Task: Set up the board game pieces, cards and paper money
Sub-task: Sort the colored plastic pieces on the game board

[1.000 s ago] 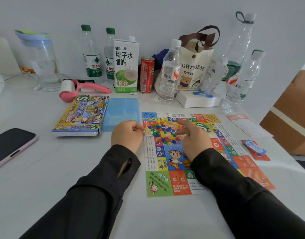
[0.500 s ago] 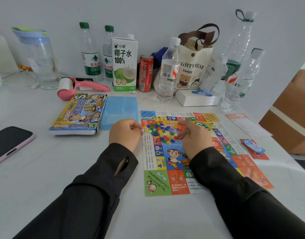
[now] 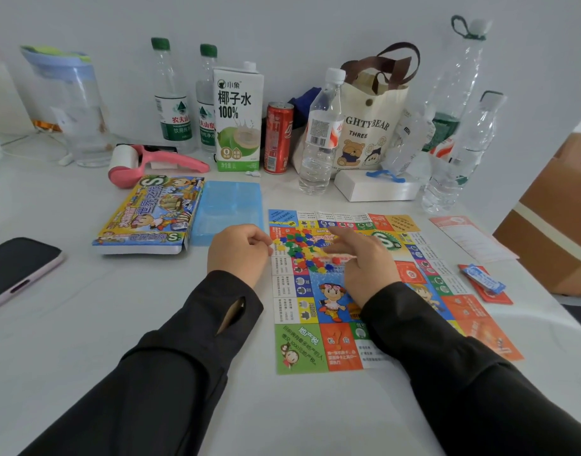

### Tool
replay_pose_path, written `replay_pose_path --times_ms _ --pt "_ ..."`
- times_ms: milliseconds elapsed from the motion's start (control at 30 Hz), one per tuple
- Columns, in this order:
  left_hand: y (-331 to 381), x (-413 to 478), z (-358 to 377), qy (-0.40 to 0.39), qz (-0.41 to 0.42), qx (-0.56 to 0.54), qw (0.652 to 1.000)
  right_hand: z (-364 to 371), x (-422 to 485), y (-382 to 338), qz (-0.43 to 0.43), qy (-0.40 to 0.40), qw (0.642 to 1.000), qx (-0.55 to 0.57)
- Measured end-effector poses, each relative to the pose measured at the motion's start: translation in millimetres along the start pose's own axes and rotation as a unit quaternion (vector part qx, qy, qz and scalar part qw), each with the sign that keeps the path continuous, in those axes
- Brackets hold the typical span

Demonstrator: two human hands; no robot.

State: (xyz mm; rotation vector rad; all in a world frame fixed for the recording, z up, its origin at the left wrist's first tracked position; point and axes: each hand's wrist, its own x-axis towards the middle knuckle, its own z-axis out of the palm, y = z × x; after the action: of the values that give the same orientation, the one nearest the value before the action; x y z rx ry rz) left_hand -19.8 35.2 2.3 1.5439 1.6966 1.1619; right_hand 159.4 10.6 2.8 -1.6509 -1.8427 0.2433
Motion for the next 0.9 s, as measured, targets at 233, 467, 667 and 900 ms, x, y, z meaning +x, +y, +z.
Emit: replay_pose_path --times_ms 233,467,667,900 --pt "0.9 -0.7 -0.2 -0.004 -0.007 -0.004 1.0 3.0 -0.8 1.1 0.004 0.005 1.0 -0.01" --pt "0.7 -0.9 -0.8 -0.006 -0.013 -0.005 1.0 7.7 -5.3 -4.6 -0.074 0.003 0.997 0.023" --pt "-0.2 0.0 0.0 -0.006 -0.008 0.001 1.0 7.7 -3.7 -9.5 -0.072 0.001 0.997 0.032" --pt "-1.8 -0.6 1.9 -0.003 0.011 0.028 1.0 9.6 -2.8 -15.4 -0.051 -0.084 0.995 0.028"
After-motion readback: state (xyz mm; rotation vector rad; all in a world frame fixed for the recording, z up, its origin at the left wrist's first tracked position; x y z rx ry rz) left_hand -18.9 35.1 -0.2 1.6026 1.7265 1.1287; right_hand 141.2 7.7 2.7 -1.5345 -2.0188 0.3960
